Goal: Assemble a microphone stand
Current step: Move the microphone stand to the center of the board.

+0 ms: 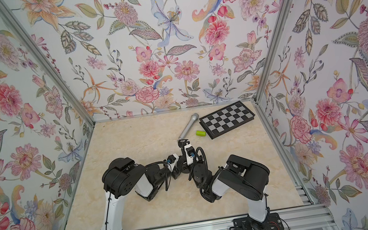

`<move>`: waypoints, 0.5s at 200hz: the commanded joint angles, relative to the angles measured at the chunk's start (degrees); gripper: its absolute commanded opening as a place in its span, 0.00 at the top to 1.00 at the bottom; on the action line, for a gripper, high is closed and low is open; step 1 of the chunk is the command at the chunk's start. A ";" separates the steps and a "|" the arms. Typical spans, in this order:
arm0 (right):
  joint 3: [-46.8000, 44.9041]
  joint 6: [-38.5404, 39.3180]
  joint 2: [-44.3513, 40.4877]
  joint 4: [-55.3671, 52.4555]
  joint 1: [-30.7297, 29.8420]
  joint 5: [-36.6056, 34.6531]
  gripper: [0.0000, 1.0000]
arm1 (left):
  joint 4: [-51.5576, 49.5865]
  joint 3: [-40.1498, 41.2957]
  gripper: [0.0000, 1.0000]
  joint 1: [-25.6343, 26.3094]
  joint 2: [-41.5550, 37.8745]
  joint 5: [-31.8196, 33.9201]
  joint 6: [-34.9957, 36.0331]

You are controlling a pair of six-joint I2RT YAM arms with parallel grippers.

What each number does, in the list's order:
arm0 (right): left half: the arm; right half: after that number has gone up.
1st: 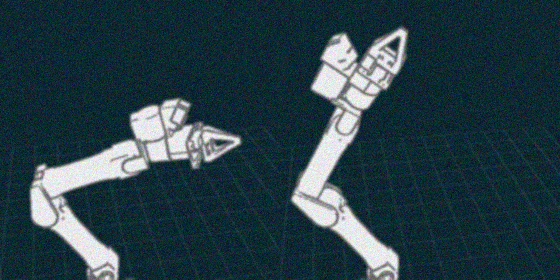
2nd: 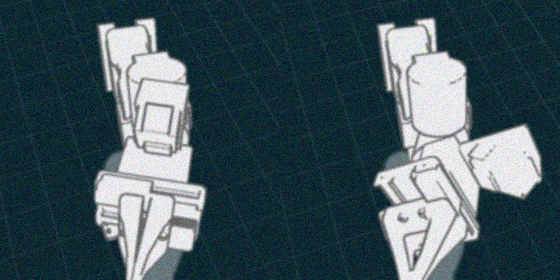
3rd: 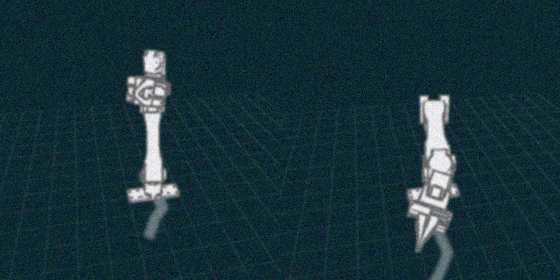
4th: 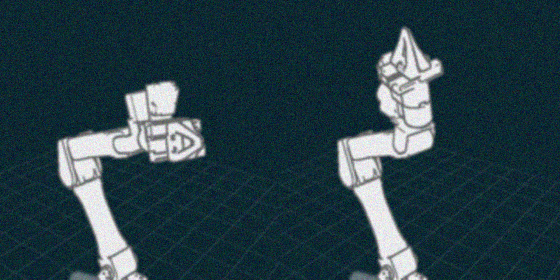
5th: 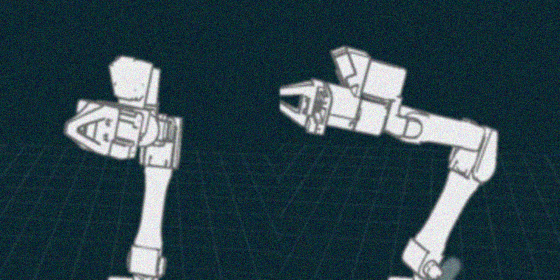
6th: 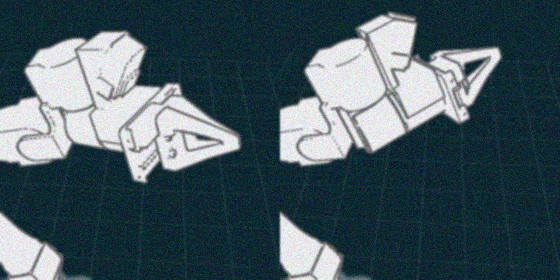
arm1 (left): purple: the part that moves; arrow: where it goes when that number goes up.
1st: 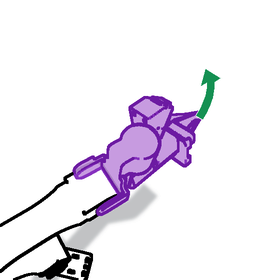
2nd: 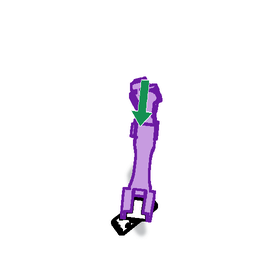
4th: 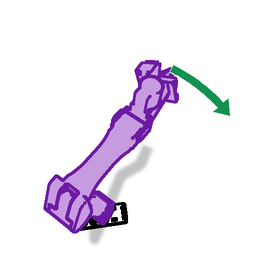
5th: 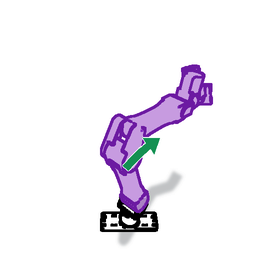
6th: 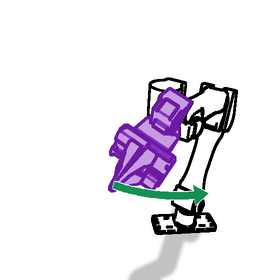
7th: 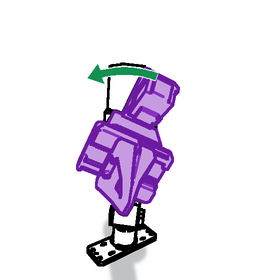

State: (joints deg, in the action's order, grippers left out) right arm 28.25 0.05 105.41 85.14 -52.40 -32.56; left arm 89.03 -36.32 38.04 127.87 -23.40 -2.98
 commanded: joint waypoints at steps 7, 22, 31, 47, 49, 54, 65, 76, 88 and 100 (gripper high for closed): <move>-6.23 4.44 -2.18 -2.61 4.77 17.11 0.46 | -8.11 0.41 0.50 -0.44 2.10 1.25 0.80; -7.94 3.15 -6.44 -5.44 10.82 33.14 0.42 | -7.85 0.76 0.50 -0.42 2.01 1.37 0.55; -7.71 2.36 -8.73 -9.38 14.16 42.33 0.40 | -7.08 0.96 0.50 -0.42 2.41 1.04 0.37; -5.98 3.53 -11.72 -15.94 19.70 55.08 0.39 | -7.30 0.57 0.50 -0.46 2.50 1.10 0.55; -5.76 3.79 -12.07 -16.62 20.12 56.23 0.39 | -7.47 0.51 0.50 -0.50 2.41 1.08 0.62; -4.95 4.53 -12.54 -18.68 20.94 58.73 0.38 | -7.78 0.42 0.50 -0.50 2.18 1.12 0.67; -2.51 7.01 -13.02 -23.55 22.12 64.27 0.38 | -7.78 0.57 0.50 -0.51 1.94 1.27 0.35; -0.27 8.64 -12.56 -26.31 22.61 66.60 0.38 | -6.95 0.79 0.50 -0.44 2.40 0.97 -0.08; 1.70 9.61 -11.79 -27.64 23.54 69.57 0.40 | -6.46 0.61 0.50 -0.43 2.76 0.77 -0.05; 3.39 9.16 -10.83 -27.96 24.62 72.10 0.42 | -7.31 0.23 0.50 -0.60 2.41 0.92 0.13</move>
State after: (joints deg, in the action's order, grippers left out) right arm 28.32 6.46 93.34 62.81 -29.36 26.57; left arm 89.03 -36.38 37.89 127.94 -23.38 -3.44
